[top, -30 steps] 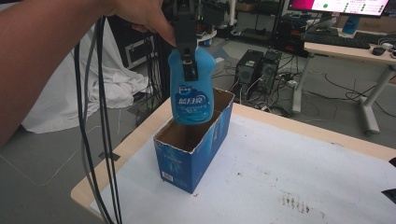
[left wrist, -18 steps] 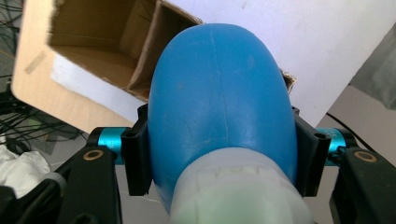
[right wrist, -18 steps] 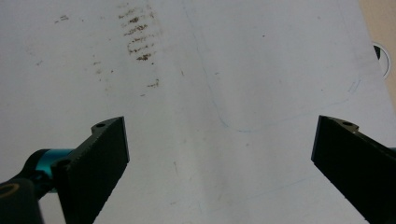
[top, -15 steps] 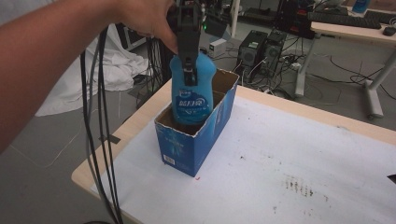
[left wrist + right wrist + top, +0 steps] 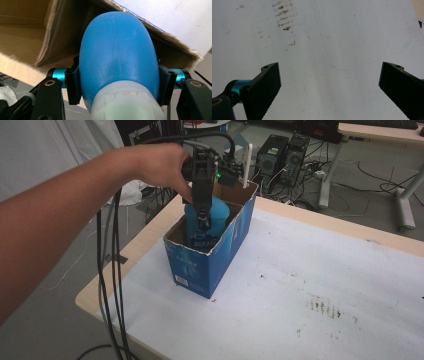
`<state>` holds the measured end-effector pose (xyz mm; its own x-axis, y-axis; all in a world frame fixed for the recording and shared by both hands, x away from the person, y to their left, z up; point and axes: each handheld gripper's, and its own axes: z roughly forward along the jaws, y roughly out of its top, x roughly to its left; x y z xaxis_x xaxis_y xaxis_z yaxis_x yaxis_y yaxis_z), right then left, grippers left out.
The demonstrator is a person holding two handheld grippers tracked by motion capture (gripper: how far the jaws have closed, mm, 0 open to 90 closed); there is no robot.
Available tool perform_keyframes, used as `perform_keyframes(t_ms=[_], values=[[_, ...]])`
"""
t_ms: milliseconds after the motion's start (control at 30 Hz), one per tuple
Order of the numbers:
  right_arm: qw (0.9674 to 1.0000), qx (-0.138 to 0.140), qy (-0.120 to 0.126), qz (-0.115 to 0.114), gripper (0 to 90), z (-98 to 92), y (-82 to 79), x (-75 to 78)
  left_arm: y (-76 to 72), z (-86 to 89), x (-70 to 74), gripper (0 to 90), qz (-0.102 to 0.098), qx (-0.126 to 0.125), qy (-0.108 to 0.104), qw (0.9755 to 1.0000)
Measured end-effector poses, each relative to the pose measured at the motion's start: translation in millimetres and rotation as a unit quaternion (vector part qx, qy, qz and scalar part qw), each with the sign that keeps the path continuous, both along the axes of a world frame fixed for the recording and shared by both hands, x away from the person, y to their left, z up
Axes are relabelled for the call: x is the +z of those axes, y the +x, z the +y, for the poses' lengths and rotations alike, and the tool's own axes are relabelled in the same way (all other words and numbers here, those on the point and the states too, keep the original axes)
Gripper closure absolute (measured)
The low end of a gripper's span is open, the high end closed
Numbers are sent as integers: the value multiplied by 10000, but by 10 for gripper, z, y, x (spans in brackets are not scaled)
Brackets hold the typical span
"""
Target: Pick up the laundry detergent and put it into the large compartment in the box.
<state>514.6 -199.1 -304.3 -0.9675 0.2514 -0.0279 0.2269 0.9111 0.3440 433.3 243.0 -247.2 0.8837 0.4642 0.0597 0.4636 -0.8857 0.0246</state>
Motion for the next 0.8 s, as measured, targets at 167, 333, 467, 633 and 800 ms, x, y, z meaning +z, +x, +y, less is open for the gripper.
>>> perform_keyframes(t_ms=[167,333,467,633,800], values=[[10000,7,-36,36,31,15,8,-21,29,24,-161,371,62,4,-35,10000],[10000,30,-26,26,32,18,22,-35,41,46,-267,371,55,57,-51,10000],[10000,23,-34,30,32,18,21,-40,44,58,-319,371,69,86,-112,9999],[10000,-11,-18,-22,31,8,19,-43,61,70,-318,370,106,148,-129,9998],[10000,-3,-31,-17,31,11,10,-35,79,75,-330,368,116,194,-168,9996]])
